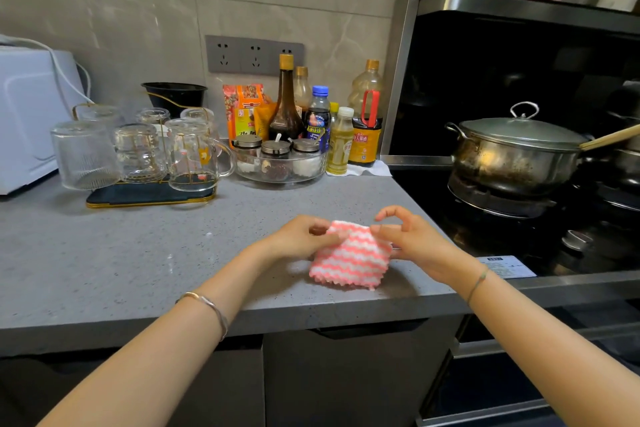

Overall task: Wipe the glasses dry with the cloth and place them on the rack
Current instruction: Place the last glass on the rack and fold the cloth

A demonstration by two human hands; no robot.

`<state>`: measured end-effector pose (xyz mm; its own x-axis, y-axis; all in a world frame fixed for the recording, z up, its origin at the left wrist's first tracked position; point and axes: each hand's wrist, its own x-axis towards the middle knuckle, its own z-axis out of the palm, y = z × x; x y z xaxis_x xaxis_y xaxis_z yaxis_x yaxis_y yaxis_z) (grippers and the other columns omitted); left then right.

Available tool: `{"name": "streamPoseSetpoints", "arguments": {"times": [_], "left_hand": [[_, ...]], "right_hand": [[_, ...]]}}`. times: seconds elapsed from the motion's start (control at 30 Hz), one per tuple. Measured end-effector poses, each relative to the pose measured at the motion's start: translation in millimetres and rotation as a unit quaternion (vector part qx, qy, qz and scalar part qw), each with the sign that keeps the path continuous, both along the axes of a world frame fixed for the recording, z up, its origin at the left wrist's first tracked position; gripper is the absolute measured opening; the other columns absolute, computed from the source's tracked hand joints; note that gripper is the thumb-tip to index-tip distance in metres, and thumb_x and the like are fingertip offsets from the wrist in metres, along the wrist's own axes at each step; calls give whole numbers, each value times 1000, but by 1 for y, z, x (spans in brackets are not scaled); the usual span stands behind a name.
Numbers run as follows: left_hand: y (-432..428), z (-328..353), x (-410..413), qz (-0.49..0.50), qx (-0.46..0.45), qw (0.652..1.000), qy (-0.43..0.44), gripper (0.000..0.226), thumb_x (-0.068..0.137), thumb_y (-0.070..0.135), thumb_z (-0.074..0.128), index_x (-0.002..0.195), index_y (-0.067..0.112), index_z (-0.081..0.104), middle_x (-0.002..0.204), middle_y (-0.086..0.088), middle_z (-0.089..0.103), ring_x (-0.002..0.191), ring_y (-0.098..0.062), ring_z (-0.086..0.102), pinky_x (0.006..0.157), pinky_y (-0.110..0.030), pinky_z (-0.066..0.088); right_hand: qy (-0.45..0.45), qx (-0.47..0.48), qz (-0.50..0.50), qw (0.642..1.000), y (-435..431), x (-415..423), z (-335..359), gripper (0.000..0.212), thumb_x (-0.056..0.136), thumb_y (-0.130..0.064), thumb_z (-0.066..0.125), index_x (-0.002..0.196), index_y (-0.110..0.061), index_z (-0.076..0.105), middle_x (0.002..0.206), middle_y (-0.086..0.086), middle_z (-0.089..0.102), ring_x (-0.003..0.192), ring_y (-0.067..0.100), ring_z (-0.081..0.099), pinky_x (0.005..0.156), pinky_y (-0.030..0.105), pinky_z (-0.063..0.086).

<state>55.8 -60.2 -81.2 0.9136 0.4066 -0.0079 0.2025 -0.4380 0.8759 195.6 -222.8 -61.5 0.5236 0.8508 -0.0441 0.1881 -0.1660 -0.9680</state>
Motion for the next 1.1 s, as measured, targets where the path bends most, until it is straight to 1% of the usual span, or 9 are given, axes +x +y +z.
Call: {"name": "streamPoseSetpoints", "arguments": {"times": [0.07, 0.17, 0.3, 0.37, 0.5, 0.63, 0.8, 0.93, 1.1], "left_hand": [[-2, 6, -6, 12, -49, 998, -40, 22, 94, 30, 60, 108, 14, 65, 103, -3, 70, 90, -16, 67, 80, -22, 54], [4, 7, -9, 32, -106, 991, -78, 23, 95, 30, 58, 114, 18, 62, 110, -8, 71, 98, -26, 70, 91, -36, 55], [8, 13, -19, 60, -123, 988, -78, 19, 97, 24, 55, 111, 12, 52, 102, -5, 68, 74, -6, 68, 70, -20, 55], [8, 20, -24, 48, -102, 991, -73, 27, 95, 26, 58, 117, 16, 46, 109, -2, 65, 79, -2, 66, 66, -15, 51], [7, 40, -27, 2, 18, 996, -83, 49, 83, 50, 64, 129, 39, 52, 134, 15, 52, 123, -3, 47, 102, -24, 37], [0, 58, -20, 1, -62, 985, -160, 27, 84, 47, 62, 101, 28, 71, 94, 15, 72, 89, 2, 64, 86, -18, 47], [13, 66, -14, 87, -70, 972, -207, 23, 90, 42, 61, 93, 22, 69, 81, 12, 68, 70, 3, 59, 63, -14, 44], [21, 70, -9, 113, -76, 968, -212, 18, 93, 36, 60, 89, 20, 66, 75, 9, 66, 61, 2, 59, 56, -13, 46], [25, 98, -9, 135, -83, 949, -274, 20, 97, 26, 55, 107, 11, 65, 82, 8, 70, 68, 3, 67, 60, -14, 53]], "right_hand": [[7, -43, 41, 998, -1, -3, 0, 22, 88, -23, 66, 109, -17, 62, 91, 8, 72, 81, 19, 66, 70, 27, 54], [36, -40, 63, 997, 3, -5, -8, 24, 88, -17, 66, 110, -9, 66, 102, 10, 73, 88, 18, 68, 80, 25, 56], [35, 82, -30, 996, 15, -7, 0, 8, 89, -12, 64, 97, -12, 64, 90, 7, 69, 77, 15, 65, 75, 18, 56], [1, 120, -22, 992, 21, -10, 13, 5, 91, -12, 60, 94, -15, 63, 85, 2, 66, 74, 12, 61, 68, 17, 53], [-109, 149, 78, 980, 29, -18, 46, 8, 93, -11, 57, 95, -17, 63, 77, -11, 69, 70, 1, 60, 63, 12, 47], [-134, 101, 102, 980, 33, -18, 70, 15, 91, -20, 61, 103, -12, 65, 76, -6, 68, 62, 4, 59, 57, 16, 47], [20, -61, 119, 991, 33, -3, 67, 22, 85, -25, 67, 100, -10, 71, 74, -4, 65, 61, 5, 52, 63, 17, 45], [88, 42, 62, 993, 48, 3, 60, 11, 91, -20, 60, 98, -16, 68, 92, 3, 70, 84, 12, 65, 87, 24, 51], [3, 163, 22, 986, 62, -2, 84, 18, 92, -24, 60, 105, -13, 66, 101, 8, 72, 94, 16, 68, 83, 20, 55]]}}
